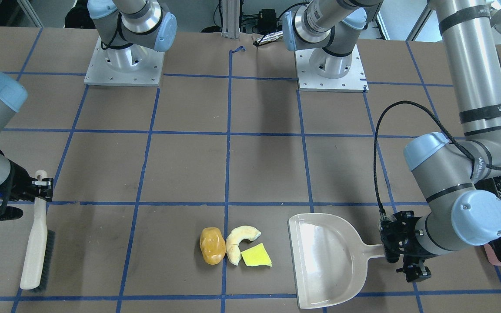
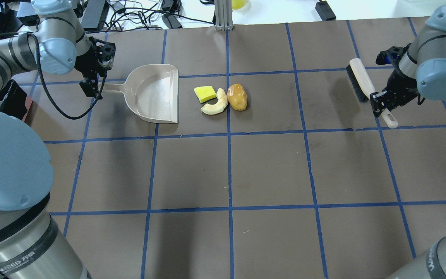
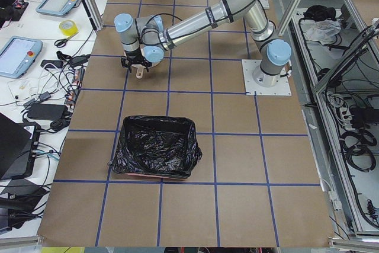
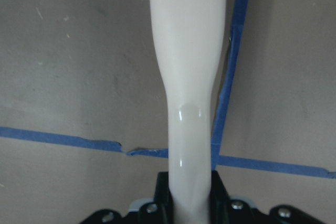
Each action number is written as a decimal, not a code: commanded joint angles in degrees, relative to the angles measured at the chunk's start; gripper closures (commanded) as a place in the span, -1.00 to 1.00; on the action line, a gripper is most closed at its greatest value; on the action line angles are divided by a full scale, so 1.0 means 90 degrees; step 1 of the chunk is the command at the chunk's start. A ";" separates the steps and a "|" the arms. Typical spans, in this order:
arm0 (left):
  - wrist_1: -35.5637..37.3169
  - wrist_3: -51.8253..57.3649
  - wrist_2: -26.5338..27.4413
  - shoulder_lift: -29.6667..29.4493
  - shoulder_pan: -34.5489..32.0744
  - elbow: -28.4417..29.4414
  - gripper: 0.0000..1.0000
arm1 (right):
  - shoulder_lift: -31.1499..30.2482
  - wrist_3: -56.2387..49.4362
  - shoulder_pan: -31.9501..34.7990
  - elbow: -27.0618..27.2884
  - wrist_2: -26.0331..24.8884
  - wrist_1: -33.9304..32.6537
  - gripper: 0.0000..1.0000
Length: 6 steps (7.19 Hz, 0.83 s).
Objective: Sweep and dump trash into bin
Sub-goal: 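Lift the brush with the right gripper and carry it behind the sponge, apple and potato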
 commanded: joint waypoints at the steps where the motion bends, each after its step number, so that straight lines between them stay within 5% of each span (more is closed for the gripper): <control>1: -0.0019 0.0087 0.0013 0.0076 -0.0041 -0.0026 0.09 | 0.0040 0.1287 0.0797 -0.0159 0.0195 0.0018 1.00; 5: -0.0010 0.0107 -0.0007 0.0155 -0.0080 -0.0212 0.87 | 0.0060 0.2715 0.1775 -0.0159 0.0684 0.0231 1.00; 6: -0.0010 0.0117 -0.0007 0.0145 -0.0080 -0.0222 0.88 | 0.0118 0.2921 0.1961 -0.0159 0.0694 0.0291 1.00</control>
